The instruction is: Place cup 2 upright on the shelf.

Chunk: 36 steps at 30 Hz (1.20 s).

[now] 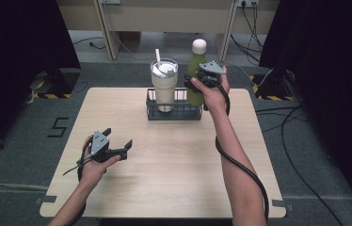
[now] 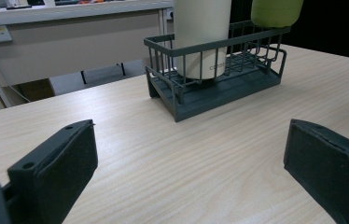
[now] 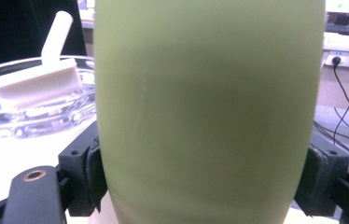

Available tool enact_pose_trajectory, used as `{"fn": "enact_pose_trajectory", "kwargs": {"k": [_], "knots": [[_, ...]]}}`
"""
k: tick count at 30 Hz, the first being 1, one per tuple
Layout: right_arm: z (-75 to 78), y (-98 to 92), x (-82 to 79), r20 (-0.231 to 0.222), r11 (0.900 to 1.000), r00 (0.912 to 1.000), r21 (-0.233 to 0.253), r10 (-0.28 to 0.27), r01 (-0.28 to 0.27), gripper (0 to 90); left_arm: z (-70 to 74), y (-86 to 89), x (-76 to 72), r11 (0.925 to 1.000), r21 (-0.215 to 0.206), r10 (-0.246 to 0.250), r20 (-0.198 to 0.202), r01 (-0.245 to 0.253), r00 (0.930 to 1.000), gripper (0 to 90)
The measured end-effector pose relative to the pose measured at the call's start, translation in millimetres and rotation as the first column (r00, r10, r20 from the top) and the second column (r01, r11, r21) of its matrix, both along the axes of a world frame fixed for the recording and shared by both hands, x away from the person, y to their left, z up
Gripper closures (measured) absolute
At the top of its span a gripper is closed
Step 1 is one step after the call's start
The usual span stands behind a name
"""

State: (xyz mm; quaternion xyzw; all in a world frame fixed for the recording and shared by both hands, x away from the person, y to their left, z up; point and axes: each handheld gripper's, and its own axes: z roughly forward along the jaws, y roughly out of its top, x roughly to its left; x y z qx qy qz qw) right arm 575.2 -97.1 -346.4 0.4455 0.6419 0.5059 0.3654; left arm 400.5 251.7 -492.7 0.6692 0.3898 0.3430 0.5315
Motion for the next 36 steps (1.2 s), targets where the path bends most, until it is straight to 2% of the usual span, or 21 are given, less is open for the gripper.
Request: {"fn": "enact_pose_trajectory", "kwargs": {"k": [6, 21, 36], "knots": [[-1.1, 2.2, 7.7, -0.003, 1.0, 1.0, 0.004, -0.008, 0.008, 21.1, -0.6, 0.4, 0.4, 1.0, -0.001, 0.003, -0.002, -0.003, 1.0, 2.2], [9.6, 9.1, 23.6, 0.004, 1.0, 0.9999, 0.015, -0.013, 0.013, 21.2, -0.8, 0.8, 0.5, 1.0, 0.001, 0.004, -0.002, -0.004, 1.0, 2.2], [-4.9, 11.6, 38.0, -0.043, 0.999, 0.9986, 0.021, -0.03, 0.031, 21.2, -1.9, -0.5, 0.6, 1.0, 0.002, 0.0, -0.004, 0.0, 1.0, 2.2]]}}
